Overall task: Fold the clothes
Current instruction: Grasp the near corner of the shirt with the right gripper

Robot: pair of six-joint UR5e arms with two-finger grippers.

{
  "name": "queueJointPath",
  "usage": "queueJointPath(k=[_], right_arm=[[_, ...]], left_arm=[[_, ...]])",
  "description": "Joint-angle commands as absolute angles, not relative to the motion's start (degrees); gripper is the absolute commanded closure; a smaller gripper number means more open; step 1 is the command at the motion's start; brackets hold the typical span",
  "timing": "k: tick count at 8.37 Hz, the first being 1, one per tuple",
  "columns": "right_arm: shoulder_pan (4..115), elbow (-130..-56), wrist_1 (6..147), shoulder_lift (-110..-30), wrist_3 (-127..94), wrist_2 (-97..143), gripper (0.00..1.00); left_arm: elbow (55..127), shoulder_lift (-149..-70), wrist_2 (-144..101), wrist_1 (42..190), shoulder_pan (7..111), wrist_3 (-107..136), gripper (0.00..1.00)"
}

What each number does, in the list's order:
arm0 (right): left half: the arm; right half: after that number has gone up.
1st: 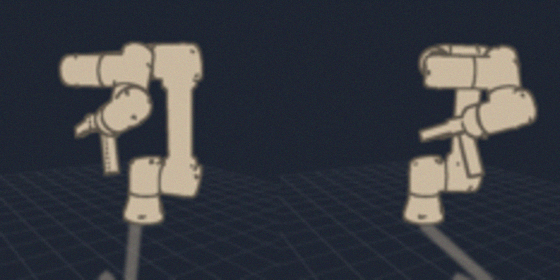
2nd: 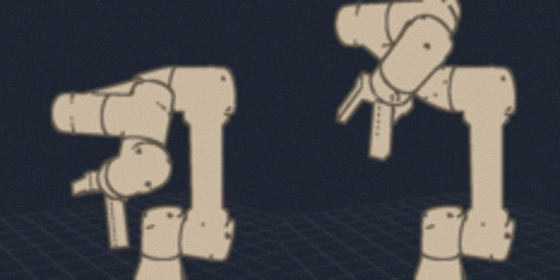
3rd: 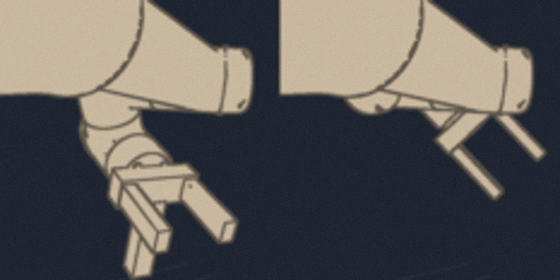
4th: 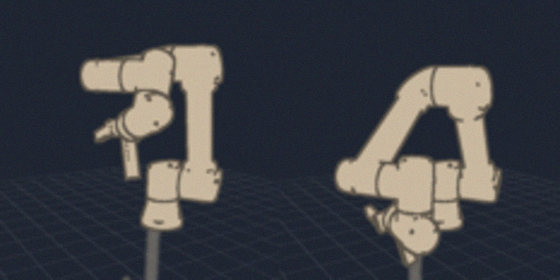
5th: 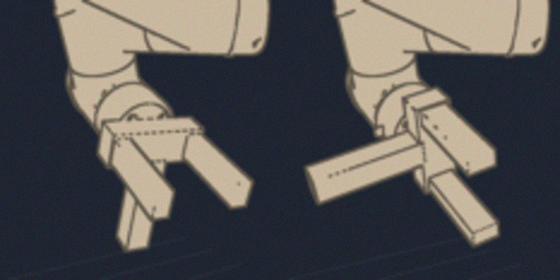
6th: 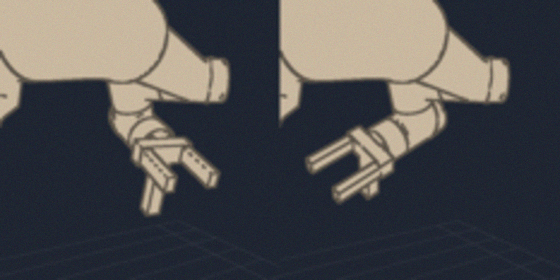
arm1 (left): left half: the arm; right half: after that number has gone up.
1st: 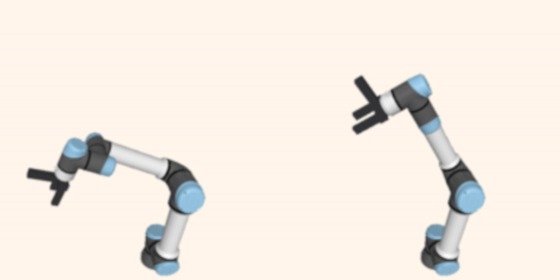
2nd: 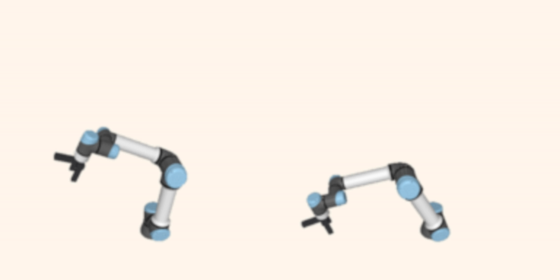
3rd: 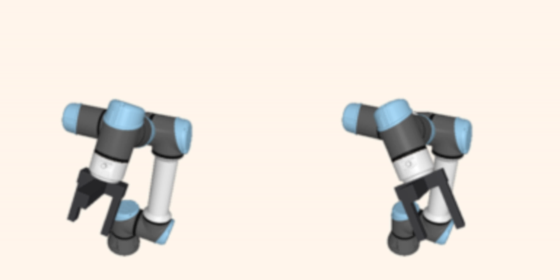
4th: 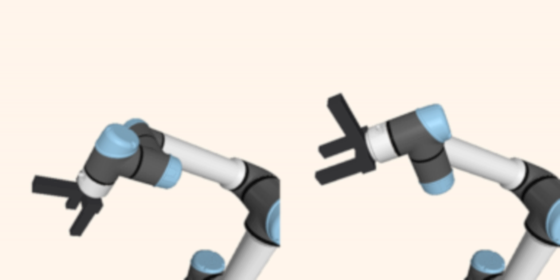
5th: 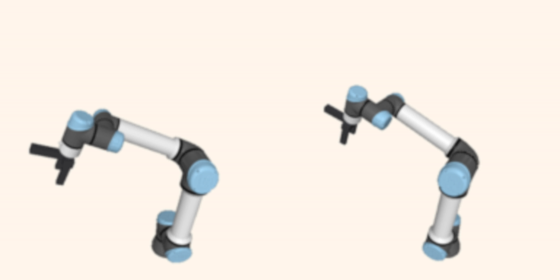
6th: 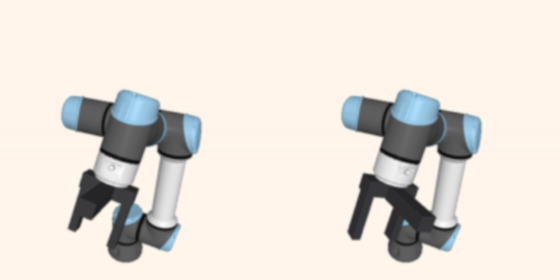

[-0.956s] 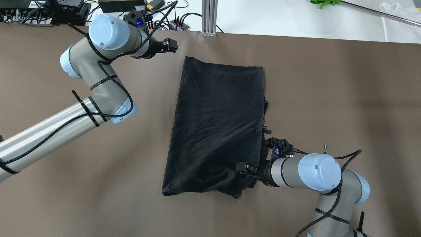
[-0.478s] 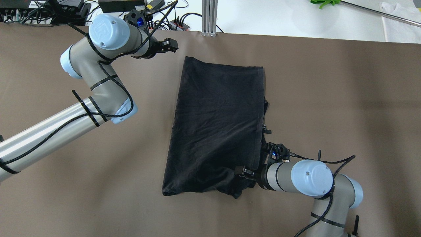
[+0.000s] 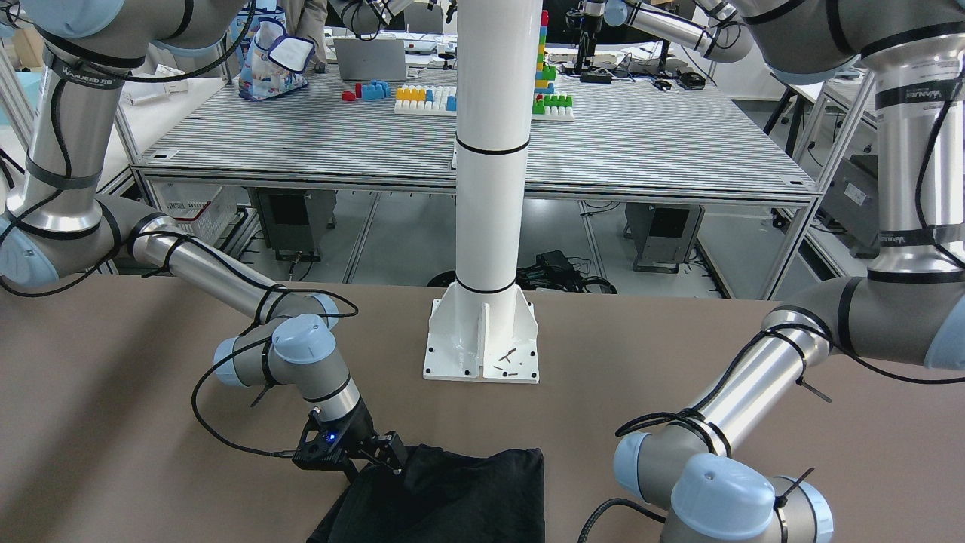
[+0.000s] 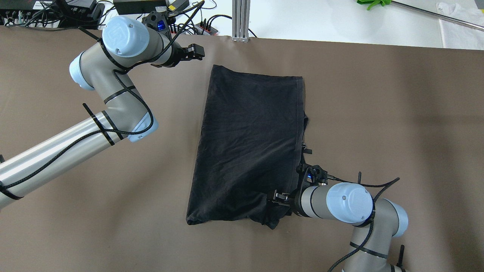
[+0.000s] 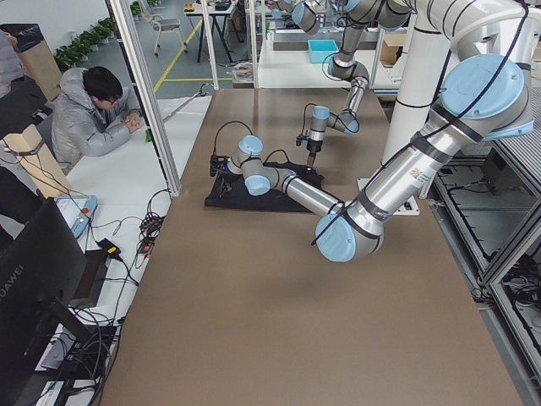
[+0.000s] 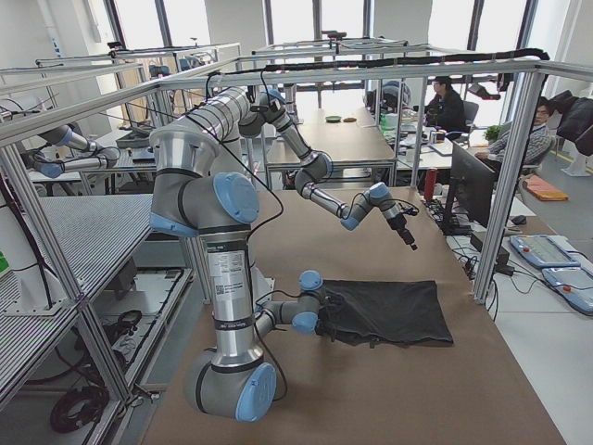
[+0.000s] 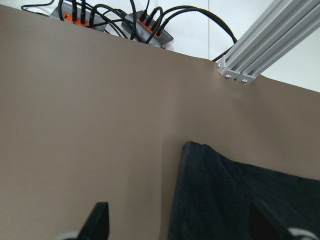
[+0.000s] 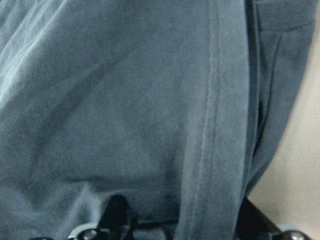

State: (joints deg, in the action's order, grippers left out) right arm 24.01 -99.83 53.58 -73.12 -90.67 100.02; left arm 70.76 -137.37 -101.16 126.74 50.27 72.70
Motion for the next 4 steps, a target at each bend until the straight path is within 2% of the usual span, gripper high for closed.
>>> queueJointPath(k=[1,4], right_arm=[[24.1,-99.8,53.5,-72.6,-90.8,100.0,1.00],[24.3,-100.1,53.4,-72.2,-92.8,100.1,1.00]], left_arm=[[70.8,-137.4,-101.2,126.7,50.3,72.7,0.00],[70.9,-137.4,-101.2,126.7,50.4,72.7,0.00]])
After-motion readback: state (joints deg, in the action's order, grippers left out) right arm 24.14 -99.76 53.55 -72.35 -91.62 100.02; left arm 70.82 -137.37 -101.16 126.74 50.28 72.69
